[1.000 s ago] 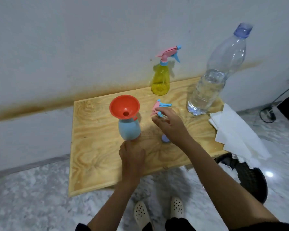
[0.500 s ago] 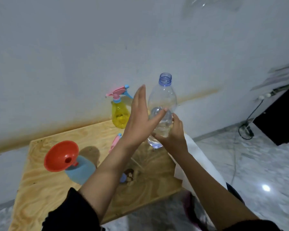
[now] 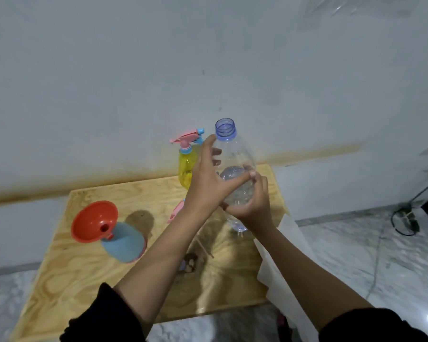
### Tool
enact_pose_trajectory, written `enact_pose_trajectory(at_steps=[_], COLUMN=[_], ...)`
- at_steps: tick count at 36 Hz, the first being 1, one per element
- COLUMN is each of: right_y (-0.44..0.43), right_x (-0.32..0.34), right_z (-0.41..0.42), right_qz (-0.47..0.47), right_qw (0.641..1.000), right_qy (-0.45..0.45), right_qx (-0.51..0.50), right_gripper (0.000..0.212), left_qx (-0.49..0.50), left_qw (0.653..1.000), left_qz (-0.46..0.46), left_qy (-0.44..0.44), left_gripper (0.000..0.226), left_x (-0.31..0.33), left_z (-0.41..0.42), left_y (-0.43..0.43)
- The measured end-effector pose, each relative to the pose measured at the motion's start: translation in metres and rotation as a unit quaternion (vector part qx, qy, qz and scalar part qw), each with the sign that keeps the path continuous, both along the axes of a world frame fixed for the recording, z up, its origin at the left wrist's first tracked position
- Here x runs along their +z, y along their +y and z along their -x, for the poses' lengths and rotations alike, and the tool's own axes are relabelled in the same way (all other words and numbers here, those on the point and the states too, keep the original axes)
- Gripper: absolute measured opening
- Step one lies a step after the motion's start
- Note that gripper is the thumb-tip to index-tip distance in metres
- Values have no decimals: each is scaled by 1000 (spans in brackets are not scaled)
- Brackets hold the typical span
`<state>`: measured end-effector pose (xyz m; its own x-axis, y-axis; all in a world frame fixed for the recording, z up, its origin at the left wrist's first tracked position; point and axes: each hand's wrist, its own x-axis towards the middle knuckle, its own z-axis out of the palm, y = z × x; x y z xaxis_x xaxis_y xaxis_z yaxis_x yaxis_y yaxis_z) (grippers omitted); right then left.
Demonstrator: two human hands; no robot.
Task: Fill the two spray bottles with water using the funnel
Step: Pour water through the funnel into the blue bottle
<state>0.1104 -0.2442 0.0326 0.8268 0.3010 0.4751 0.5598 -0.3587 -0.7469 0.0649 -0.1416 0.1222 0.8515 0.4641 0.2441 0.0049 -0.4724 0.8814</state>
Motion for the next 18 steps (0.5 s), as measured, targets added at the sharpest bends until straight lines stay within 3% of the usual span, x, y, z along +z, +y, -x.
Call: enact_pose_trajectory(at_steps=[8, 18], right_y=[18, 28], right_x=[41, 63], right_z=[12, 44], right_qz=[-17, 155], right_qw=[994, 979], right_qy=[45, 16], right_qx=[93, 132], right_gripper=[100, 104], left_qx=[36, 66], left_qw=[996, 980], left_qz=[30, 136], left_qy=[-81, -130], left_gripper=[92, 94], left_x=[24, 3], left_z=[31, 78], left_y=[26, 45])
